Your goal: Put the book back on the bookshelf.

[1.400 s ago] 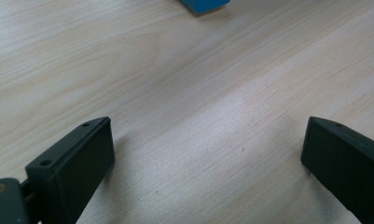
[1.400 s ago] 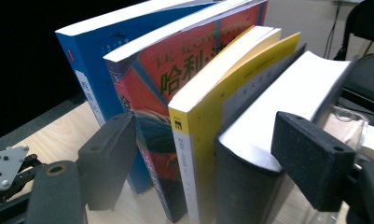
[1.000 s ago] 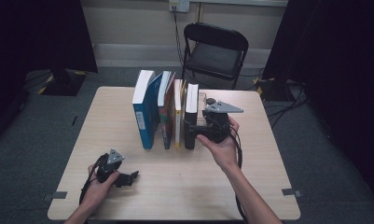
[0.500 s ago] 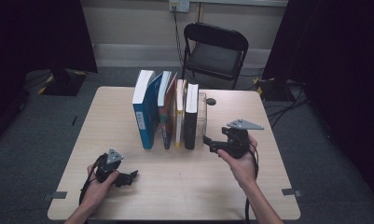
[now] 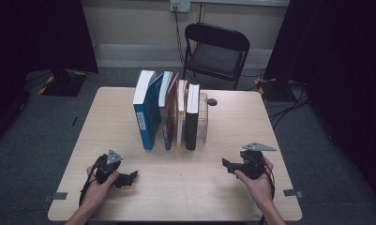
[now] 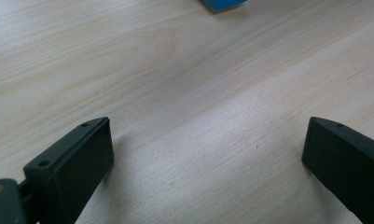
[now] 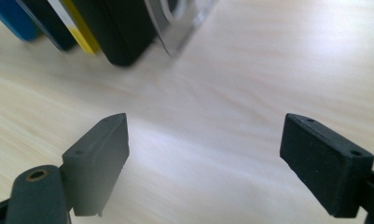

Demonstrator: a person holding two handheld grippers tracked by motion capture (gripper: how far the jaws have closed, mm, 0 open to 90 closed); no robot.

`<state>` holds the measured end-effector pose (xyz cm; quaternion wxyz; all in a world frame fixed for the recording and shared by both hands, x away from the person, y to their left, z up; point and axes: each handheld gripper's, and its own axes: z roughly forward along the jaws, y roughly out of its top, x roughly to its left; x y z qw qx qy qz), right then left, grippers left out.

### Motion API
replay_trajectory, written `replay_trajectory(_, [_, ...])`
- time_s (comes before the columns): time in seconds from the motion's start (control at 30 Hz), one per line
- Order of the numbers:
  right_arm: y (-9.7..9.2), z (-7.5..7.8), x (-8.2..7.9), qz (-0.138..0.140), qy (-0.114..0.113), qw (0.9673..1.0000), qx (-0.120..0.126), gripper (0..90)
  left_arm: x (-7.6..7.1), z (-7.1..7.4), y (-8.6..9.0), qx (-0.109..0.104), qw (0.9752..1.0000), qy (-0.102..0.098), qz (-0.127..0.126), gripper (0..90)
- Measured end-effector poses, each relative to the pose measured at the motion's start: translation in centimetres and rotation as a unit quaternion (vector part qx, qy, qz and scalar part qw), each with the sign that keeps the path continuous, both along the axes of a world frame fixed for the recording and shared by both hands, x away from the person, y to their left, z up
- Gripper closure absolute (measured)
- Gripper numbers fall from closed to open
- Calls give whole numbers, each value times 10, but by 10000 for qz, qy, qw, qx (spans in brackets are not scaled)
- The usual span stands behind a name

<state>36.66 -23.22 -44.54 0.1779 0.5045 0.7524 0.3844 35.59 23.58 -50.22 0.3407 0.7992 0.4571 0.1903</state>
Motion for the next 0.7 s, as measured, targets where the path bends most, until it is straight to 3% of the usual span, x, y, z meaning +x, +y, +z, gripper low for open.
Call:
replay_trajectory(0.23, [-19, -37, -10, -244, 318, 9984, -404, 155, 1, 0, 0, -9, 10000, 16, 69, 1])
replay_trajectory(0.33, [-21, -43, -11, -306, 370, 9975, -525, 156, 1, 0, 0, 4, 10000, 11, 77, 1])
replay_trajectory(0.37, [-22, -47, -11, -366, 334, 9971, -572, 154, 1, 0, 0, 4, 10000, 11, 78, 1])
replay_trajectory(0.43, [-22, -53, -14, -387, -14, 9968, -704, 137, 1, 0, 0, -1, 10000, 9, 83, 1])
replay_trajectory(0.7, [-22, -54, -14, -391, -60, 9969, -683, 137, 1, 0, 0, -3, 10000, 22, 69, 0])
